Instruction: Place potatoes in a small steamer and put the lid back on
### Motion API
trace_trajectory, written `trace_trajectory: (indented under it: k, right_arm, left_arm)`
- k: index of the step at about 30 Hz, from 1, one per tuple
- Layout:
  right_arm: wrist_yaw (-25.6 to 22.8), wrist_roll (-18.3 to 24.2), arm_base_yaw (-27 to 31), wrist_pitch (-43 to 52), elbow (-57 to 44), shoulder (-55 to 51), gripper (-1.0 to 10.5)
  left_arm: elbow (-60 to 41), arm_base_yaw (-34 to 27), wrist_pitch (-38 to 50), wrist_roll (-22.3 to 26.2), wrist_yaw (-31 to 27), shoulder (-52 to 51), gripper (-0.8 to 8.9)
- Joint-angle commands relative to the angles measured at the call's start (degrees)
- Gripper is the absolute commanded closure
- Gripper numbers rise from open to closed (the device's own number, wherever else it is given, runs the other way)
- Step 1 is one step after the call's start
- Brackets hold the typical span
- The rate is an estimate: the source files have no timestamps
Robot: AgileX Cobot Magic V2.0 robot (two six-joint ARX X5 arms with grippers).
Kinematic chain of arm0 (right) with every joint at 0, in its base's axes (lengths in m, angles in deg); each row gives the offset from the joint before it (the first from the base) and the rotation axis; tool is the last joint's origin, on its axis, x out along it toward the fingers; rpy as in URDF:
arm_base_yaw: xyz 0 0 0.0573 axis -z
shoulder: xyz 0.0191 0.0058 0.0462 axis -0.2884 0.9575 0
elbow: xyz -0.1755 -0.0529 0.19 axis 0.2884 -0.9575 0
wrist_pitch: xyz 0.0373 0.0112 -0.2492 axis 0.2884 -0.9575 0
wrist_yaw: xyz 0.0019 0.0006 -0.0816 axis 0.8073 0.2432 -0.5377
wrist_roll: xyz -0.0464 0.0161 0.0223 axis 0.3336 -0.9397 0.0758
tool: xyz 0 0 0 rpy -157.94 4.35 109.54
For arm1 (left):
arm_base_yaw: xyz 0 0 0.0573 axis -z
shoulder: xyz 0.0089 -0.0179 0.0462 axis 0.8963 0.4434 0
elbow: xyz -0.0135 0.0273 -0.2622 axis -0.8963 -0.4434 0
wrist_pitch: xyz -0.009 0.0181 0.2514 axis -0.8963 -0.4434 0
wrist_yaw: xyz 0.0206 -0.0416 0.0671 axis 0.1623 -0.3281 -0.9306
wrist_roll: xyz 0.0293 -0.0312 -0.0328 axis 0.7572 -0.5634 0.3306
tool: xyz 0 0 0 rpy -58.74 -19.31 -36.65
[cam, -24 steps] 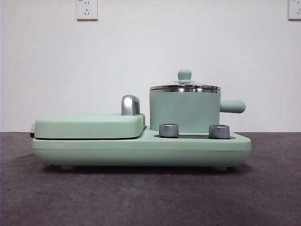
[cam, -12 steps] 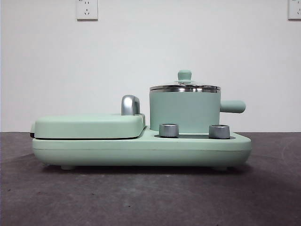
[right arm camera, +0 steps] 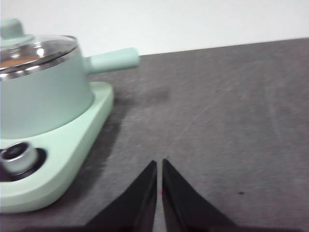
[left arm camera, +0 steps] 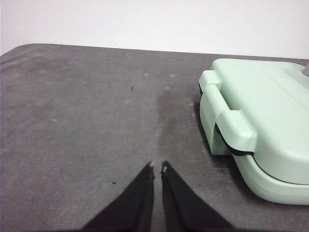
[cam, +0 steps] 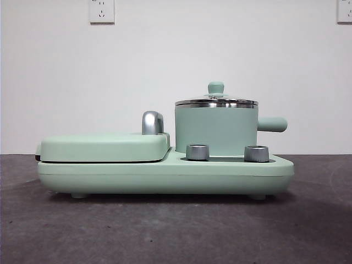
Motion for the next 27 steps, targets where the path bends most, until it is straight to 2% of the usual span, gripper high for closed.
trace_trajectory:
  k: [1,5,27]
  right_arm:
    - [-1.6,2.6,0.0,-0.3,-0.3,-0.3,9.3]
    - [-1.9,3.8,0.0,-1.4,-0.3,-0.3,9.3]
    - [-2.0,3.7,0.0,-1.3,-0.3,-0.3,9.3]
  left_arm:
    - [-1.1,0.0,0.8,0.5,-0.1,-0.1,7.86]
    - [-1.1,0.0,0.8,0.5,-0.1,-0.1,7.86]
    - [-1.1,0.0,0.8,0.5,-0.1,-0.1,7.86]
